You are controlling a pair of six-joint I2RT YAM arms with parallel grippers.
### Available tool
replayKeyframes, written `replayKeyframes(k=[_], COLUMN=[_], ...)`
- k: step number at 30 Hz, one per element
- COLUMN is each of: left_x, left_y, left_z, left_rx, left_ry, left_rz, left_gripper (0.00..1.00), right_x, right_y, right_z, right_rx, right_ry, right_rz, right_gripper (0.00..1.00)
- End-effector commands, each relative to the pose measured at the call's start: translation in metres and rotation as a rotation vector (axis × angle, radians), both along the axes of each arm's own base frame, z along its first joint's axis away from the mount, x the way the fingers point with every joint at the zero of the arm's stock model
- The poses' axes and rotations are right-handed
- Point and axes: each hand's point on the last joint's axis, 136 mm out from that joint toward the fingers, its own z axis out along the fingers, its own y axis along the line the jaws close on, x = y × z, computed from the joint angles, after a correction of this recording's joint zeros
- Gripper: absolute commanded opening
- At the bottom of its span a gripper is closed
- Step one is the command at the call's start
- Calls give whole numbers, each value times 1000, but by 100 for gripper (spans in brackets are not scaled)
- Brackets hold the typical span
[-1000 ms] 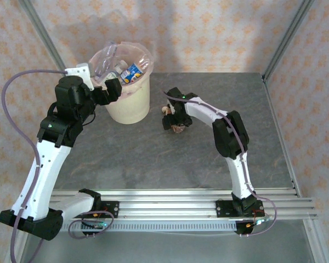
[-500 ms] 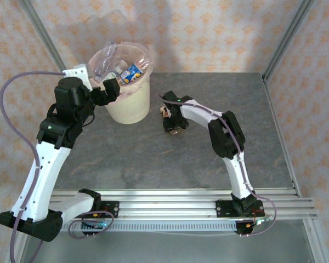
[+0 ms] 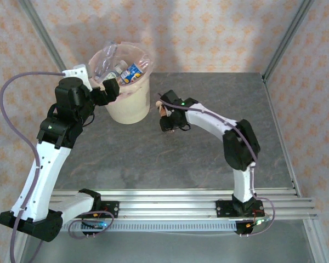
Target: Put the plastic bottles in the bin
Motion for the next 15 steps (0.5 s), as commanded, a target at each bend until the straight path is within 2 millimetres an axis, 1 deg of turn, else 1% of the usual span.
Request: replayKeyframes(k=[1,5,7,8,10,12,15], left_x=[-3,-1,1,1,4,8,13], left_y=[4,-3,-10,-14,-24,-39,-74], left_z=[8,9,9,10,11,11,9], left_rx=[-35,-72,-95,-111,-151,-209,-263], left_ry=[-35,-38,-39,-44,-52,-55,-40], left_rz=[23,-10,-37,-56,-100,-167,-292], left_gripper=[100,100,100,100,100,100,100], right_x=[3,-8,-14,-18,-25,-33,-43], right_y=[-10,-24,-30,-34,-41,-51,-63], right_z=[42,83,101,116,135,156,179], right_rx=[63,140,178,210,253,293,337], right_ry=[-117,-217,-263,-298,-347,-404,-465], right_rz=[-70,-108,-120,-124,-132,-145,-165], right_gripper=[24,23,23,23,23,23,23])
